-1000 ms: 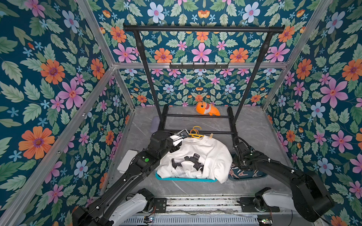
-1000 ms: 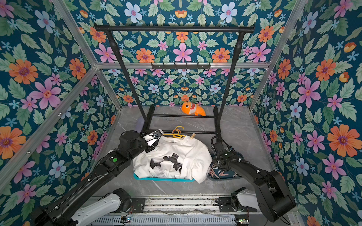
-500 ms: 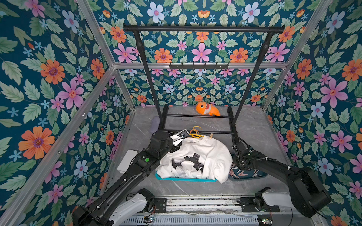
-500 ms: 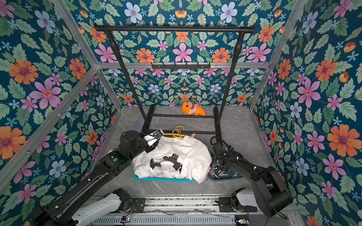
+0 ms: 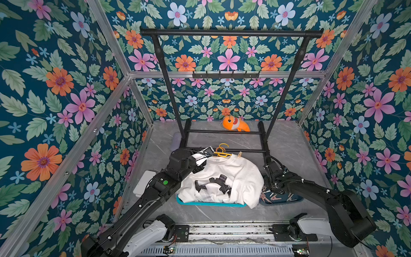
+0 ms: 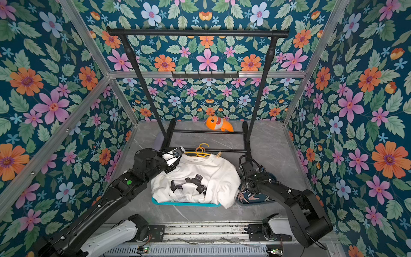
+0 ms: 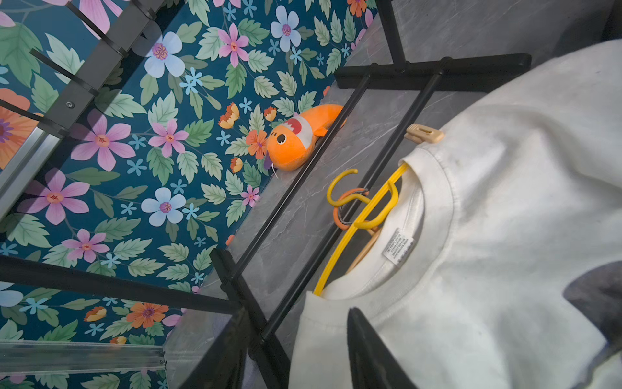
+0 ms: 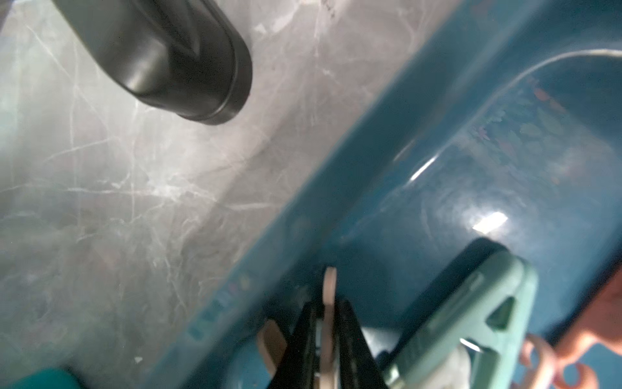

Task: Use clothespins to secure the t-shirt on both sides of the hanger
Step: Pick up the clothespin from the storage box.

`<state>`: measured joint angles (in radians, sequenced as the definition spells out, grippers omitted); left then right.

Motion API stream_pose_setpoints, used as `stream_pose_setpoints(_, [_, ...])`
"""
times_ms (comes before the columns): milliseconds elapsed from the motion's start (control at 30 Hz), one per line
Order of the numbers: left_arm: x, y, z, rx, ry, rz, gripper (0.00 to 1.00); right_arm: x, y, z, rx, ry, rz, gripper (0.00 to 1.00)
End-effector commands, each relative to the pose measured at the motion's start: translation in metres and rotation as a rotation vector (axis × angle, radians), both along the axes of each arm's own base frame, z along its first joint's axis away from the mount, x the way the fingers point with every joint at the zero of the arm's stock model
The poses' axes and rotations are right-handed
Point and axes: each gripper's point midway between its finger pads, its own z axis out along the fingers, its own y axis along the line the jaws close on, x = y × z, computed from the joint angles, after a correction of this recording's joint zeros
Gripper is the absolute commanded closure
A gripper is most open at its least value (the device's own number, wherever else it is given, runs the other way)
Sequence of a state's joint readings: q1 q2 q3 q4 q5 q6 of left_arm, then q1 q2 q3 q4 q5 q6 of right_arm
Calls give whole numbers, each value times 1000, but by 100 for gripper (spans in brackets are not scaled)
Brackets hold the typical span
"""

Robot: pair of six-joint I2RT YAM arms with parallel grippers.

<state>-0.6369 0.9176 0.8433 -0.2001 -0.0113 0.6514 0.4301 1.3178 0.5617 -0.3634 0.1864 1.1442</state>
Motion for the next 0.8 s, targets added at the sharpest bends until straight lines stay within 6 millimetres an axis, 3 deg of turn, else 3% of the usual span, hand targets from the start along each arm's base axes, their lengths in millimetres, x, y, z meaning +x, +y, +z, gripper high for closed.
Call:
stream_pose_setpoints(0, [0,-1,4,-20,-4,-3,50,-6,-2,-6,-2,34,-22,83])
stream_pose_setpoints(533, [-2,-5,5,-28,-3,-24,50,-7,-1,-13,-10,63,-18,79])
stream_pose_setpoints(767, [-2,-5,8,-31,-8,-22,50,-9,-2,-10,-5,56,-27,91])
